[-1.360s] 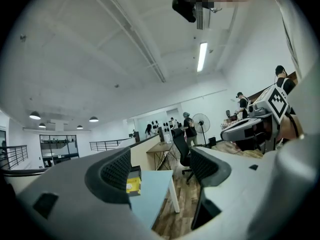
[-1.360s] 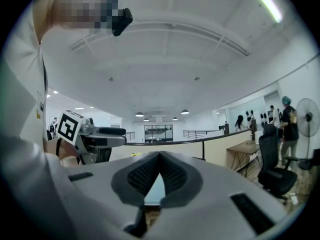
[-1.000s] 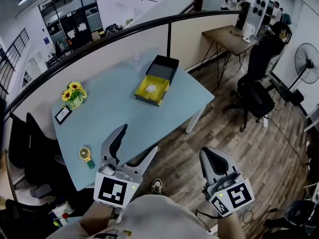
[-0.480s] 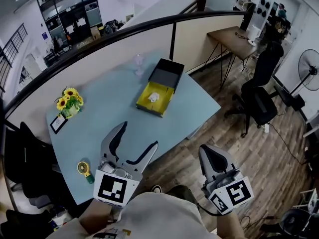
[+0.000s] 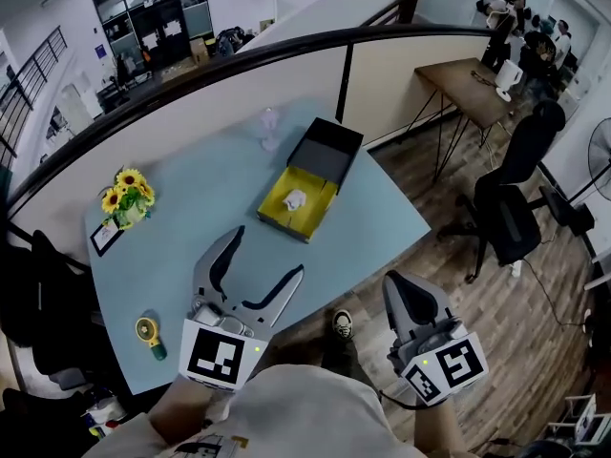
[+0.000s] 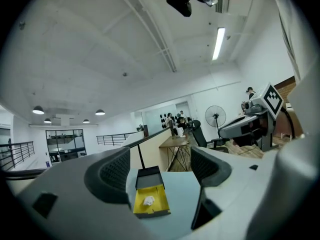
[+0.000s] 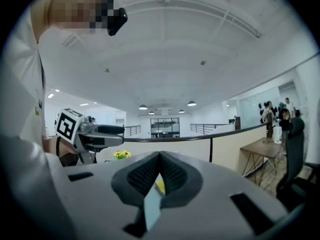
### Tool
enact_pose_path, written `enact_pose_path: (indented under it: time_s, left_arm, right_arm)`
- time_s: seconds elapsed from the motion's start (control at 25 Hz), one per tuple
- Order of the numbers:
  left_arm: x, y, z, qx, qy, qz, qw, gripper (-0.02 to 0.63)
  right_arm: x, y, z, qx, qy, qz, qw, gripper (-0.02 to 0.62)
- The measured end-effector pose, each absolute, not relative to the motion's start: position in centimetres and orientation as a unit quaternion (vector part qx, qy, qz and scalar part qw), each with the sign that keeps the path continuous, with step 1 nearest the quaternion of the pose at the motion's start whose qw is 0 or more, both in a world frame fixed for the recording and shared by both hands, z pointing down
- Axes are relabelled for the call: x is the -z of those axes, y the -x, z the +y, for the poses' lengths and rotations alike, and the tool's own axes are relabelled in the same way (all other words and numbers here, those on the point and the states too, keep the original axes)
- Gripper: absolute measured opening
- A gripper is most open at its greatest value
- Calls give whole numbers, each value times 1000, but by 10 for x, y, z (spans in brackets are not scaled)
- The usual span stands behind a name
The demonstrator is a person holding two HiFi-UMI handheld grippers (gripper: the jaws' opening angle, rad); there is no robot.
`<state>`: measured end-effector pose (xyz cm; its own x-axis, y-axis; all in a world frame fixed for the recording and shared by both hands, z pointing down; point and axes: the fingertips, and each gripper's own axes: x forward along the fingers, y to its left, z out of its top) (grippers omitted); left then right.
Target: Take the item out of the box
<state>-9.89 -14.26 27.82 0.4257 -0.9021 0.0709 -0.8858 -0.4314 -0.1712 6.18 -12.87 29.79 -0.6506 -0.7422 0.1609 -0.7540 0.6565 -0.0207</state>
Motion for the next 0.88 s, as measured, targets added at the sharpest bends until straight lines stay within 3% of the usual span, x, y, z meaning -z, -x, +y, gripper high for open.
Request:
enact_pose_path:
  time_s: [0.88]
  left_arm:
    - [-324, 52, -311, 167, 722, 671, 2, 367]
  right_arm:
    - [-335, -99, -361, -68, -216, -969, 101, 5]
